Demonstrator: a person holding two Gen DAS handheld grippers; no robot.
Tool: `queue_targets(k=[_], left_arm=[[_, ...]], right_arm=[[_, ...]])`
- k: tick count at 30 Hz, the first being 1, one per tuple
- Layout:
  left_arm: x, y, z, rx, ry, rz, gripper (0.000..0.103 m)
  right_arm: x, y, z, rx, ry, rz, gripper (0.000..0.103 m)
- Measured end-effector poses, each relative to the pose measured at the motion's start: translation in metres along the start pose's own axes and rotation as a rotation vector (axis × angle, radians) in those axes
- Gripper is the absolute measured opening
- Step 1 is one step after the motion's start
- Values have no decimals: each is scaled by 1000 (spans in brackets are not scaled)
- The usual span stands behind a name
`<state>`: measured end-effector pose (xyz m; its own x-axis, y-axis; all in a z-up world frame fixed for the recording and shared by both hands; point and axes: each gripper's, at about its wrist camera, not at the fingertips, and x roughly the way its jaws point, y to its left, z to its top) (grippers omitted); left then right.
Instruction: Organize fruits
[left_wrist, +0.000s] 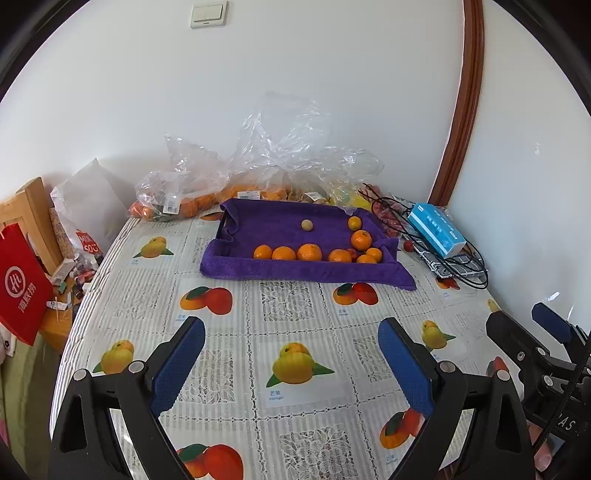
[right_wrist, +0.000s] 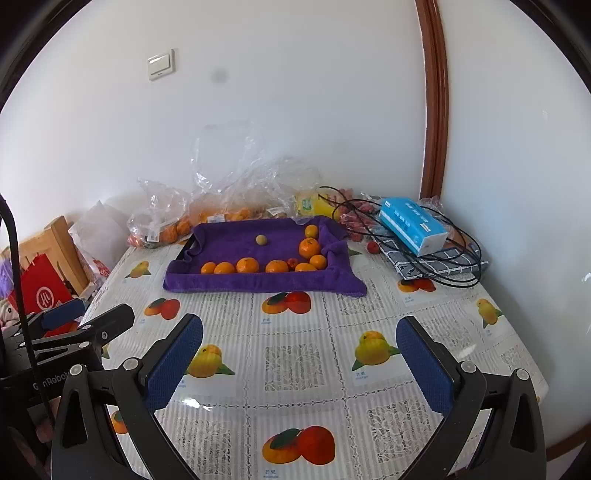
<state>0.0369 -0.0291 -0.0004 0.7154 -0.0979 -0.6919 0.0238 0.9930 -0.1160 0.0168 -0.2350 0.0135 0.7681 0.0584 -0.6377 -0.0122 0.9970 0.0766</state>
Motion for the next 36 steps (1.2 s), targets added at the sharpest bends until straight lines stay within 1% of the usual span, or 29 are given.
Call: queue_targets(k=[13,36], left_arm=[[-2,-1,0,9,-2,-1,95],[-3,-3,2,20,-7,3,95]], right_arm=[[0,-1,-2,9,9,-1,103],[-3,-4,-1,23,-9,-1,103]])
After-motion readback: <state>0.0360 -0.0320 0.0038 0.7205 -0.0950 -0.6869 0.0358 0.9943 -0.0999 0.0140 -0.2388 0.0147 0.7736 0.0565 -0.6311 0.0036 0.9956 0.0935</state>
